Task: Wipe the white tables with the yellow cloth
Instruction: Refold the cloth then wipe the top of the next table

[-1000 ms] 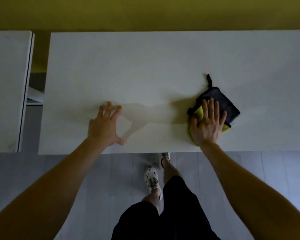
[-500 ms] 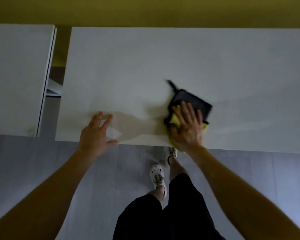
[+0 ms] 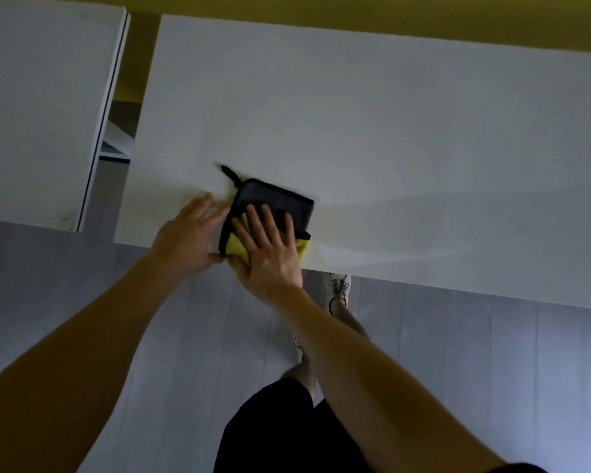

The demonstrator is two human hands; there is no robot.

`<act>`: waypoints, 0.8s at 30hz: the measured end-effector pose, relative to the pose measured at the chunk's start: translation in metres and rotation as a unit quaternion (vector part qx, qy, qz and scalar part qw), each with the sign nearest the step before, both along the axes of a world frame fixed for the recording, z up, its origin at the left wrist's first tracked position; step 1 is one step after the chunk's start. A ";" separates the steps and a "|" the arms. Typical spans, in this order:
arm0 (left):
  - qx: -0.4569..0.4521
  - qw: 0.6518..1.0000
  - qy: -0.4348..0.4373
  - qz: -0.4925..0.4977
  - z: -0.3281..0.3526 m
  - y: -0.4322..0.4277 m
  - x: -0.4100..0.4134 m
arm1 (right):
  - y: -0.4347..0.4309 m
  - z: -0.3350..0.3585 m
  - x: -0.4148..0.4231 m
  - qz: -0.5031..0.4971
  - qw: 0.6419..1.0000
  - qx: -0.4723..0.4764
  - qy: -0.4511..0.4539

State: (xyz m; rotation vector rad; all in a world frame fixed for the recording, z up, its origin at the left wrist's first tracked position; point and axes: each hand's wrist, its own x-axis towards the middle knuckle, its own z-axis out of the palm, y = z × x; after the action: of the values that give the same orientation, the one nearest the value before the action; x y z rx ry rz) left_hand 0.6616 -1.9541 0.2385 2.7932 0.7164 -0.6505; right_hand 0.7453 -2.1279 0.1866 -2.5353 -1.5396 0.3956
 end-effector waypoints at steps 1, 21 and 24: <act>-0.010 1.000 -0.011 -0.007 0.002 0.008 -0.001 | -0.009 -0.004 0.011 0.012 1.000 0.009 -0.002; -0.025 0.983 -0.005 0.183 -0.010 0.031 -0.030 | 0.033 0.005 0.036 0.288 0.957 -0.020 -0.016; -0.018 0.984 -0.007 0.179 -0.013 0.031 -0.031 | 0.044 -0.009 0.088 0.349 0.936 -0.004 -0.034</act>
State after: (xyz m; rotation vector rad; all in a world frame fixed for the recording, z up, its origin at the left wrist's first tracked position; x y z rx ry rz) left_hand 0.6304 -1.9232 0.2256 2.5351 1.1527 -0.5652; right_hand 0.8332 -2.0835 0.1781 -1.9339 -2.4387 0.3836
